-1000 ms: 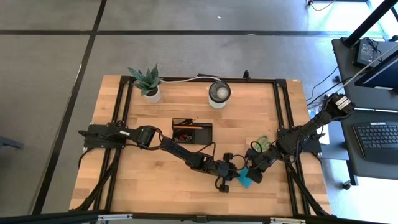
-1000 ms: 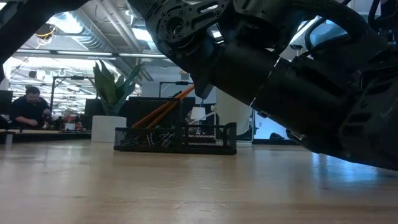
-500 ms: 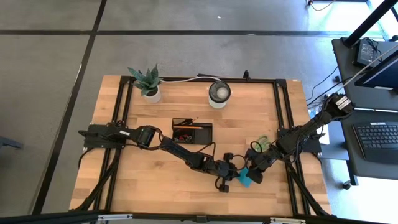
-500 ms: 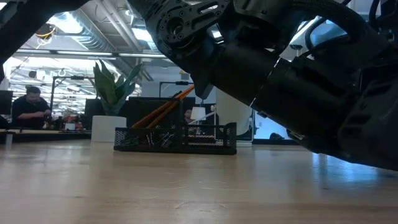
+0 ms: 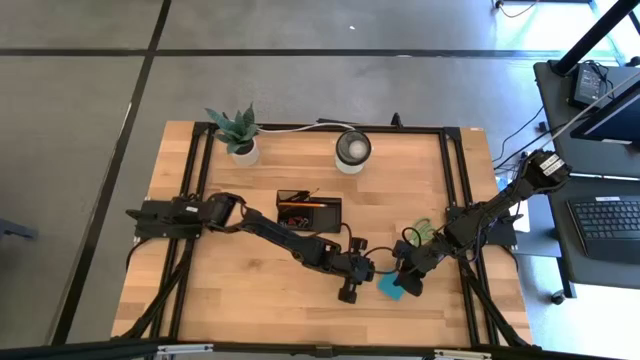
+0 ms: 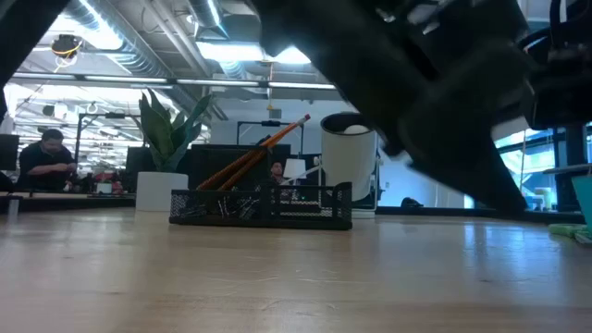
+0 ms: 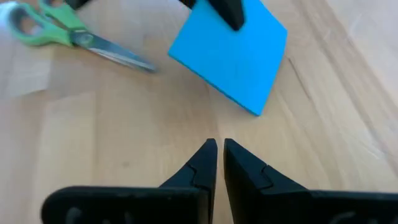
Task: Pick and place office supplies into organizer
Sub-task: Put the blue sticky note in the desk organizer
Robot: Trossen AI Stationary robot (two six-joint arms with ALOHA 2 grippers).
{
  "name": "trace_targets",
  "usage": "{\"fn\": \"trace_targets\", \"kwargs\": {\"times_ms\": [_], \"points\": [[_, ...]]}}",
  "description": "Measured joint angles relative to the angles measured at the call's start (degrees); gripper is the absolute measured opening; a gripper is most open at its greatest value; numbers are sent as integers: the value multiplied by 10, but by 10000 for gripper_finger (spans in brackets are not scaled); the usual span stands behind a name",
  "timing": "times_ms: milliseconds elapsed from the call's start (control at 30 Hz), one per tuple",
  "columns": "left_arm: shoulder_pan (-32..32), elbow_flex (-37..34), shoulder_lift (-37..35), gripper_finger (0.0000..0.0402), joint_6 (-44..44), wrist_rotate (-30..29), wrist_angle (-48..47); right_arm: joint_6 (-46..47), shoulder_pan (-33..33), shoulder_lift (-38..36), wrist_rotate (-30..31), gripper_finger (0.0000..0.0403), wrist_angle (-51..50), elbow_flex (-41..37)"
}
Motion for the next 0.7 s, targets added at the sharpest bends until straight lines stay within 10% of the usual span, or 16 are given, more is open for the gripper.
{"fn": "trace_targets", "kwargs": {"times_ms": [233,700], "points": [[-15,-80,-103,20,-21,-17,-57,-12,0,0,47,7,71,11],[-96,-395,-392,20,-134,-132,75,-68,-58,0,388,7,66,79]]}}
